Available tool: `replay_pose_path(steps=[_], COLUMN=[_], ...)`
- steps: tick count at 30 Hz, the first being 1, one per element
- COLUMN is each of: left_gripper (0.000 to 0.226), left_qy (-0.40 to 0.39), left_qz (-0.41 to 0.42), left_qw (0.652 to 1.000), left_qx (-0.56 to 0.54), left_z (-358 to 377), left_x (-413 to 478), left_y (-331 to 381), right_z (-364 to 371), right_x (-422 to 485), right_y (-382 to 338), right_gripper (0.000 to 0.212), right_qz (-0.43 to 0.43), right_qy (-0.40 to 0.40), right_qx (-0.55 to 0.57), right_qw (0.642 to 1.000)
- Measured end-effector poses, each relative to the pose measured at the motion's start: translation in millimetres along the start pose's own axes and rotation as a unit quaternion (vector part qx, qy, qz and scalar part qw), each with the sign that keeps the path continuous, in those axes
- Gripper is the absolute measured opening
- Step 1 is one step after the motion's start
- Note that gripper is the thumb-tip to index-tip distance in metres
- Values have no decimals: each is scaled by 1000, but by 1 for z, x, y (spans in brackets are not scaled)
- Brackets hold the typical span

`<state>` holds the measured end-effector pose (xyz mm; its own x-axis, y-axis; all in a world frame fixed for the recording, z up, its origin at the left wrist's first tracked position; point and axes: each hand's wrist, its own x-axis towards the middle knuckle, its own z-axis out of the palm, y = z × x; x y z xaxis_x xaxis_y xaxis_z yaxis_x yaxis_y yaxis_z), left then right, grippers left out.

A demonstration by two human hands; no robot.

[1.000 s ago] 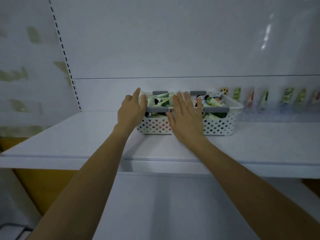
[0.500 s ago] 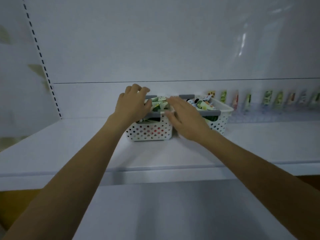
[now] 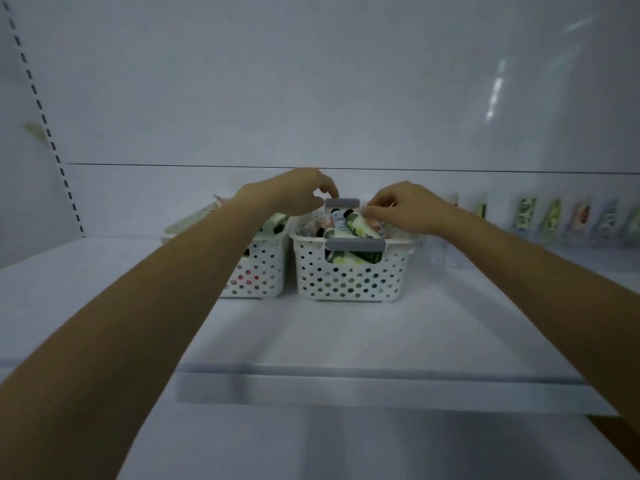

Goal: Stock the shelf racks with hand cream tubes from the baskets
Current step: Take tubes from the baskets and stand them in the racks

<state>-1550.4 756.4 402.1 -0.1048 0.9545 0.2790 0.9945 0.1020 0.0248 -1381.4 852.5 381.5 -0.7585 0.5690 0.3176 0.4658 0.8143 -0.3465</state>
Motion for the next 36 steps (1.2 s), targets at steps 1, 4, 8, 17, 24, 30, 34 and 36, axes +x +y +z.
replay_pose_path(steps=[1,4,8,17,24,30,34,36], left_gripper=[35,39,43,53,37,36,31,17], left_qy=[-20,-82,-101,-121,-153,-25,36,40], left_qz=[-6,-35,-76,-83,-36,-43,-89,-128], left_qw=[1000,995,991,988,988,999,987,930], left_qx=[7,37,35,46,-9,-7,-130,-342], left_z=[4,13,18,18,20,26,17,13], left_x=[5,15,22,35,37,41,42,42], left_y=[5,15,20,25,8,-7,-5,6], right_z=[1,4,10,4,-11,-7,-14,-19], right_x=[2,9,18,27,33,37,39,37], right_y=[1,1,5,13,28,44,59,69], right_gripper=[33,41,34,28,11,15,31,33], right_qz=[-4,-4,11,69,170,199,183,169], right_qy=[-21,-65,-65,-27,19,16,37,60], right_qx=[12,16,45,182,519,551,597,603], right_qw=[1000,998,997,981,838,811,780,777])
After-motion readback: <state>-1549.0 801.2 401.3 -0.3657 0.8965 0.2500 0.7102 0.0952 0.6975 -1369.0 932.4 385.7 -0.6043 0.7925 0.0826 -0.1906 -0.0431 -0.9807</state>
